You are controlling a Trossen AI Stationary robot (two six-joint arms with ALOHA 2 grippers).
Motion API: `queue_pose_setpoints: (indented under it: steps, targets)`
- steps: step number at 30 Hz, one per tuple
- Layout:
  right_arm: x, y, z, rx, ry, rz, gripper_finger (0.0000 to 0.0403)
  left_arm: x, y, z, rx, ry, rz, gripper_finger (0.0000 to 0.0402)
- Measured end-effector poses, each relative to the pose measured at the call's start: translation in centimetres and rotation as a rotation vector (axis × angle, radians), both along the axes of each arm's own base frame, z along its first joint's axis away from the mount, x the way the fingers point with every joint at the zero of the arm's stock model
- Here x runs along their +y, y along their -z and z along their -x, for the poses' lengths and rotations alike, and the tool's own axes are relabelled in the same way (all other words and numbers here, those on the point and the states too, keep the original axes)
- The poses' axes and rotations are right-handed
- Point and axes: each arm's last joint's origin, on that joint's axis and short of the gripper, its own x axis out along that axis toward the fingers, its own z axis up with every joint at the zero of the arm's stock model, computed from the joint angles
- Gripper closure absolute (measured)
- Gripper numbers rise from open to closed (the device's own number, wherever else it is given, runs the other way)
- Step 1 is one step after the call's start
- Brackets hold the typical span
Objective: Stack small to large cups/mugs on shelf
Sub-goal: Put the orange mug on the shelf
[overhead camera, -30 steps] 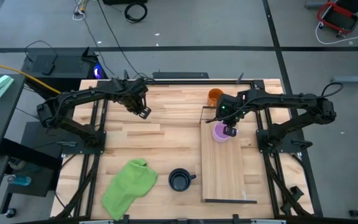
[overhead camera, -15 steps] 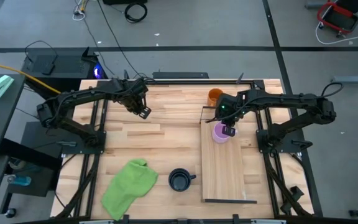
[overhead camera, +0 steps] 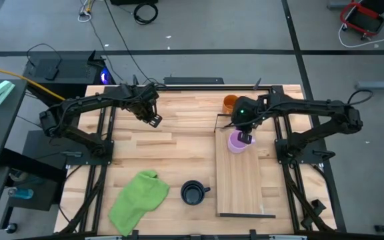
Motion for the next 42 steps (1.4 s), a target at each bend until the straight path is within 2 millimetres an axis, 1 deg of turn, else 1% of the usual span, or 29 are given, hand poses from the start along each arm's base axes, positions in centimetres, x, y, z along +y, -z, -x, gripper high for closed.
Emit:
queue_pose_setpoints:
  steps: [4, 8, 13, 18, 23, 26, 32, 35, 37, 42]
  targets:
    - [0.0, -1.7, 0.2, -0.062, 0.022, 0.005, 0.0355, 0.0, 0.0, 0.0, 0.0, 0.0, 0.0, 0.0369]
    - [0.0, -4.1, 0.7, -0.12, 0.072, 0.04, 0.0355, 0.0, 0.0, 0.0, -0.001, 0.0, -0.001, 0.0367]
    - [-0.1, -7.6, 1.4, -0.223, 0.158, 0.118, 0.0355, 0.0, 0.0, 0.0, -0.004, 0.0, -0.003, 0.0361]
    - [-0.5, -9.9, 2.4, -0.249, 0.218, 0.163, 0.0355, 0.0, 0.0, -0.1, -0.007, 0.0, -0.004, 0.0365]
    - [-1.4, -11.1, 3.7, -0.266, 0.335, 0.145, 0.0355, 0.0, 0.0, -0.1, -0.007, -0.001, -0.005, 0.0366]
    - [-1.8, -11.7, 4.6, -0.291, 0.376, 0.151, 0.0355, 0.1, 0.0, -0.1, -0.007, -0.001, -0.005, 0.0363]
    - [-1.9, -12.5, 6.3, -0.344, 0.425, 0.161, 0.0355, 0.0, 0.0, -0.1, -0.007, -0.001, -0.005, 0.0362]
    - [-2.0, -12.8, 7.2, -0.375, 0.513, 0.159, 0.0355, 0.0, 0.0, -0.1, -0.007, -0.001, -0.005, 0.0366]
    - [-2.3, -12.9, 7.5, -0.382, 0.562, 0.161, 0.0355, 0.1, 0.0, -0.1, -0.007, -0.001, -0.005, 0.0369]
    - [-3.5, -12.4, 8.1, -0.33, 0.684, 0.14, 0.0355, 0.1, 0.0, -0.1, -0.007, -0.001, -0.006, 0.0374]
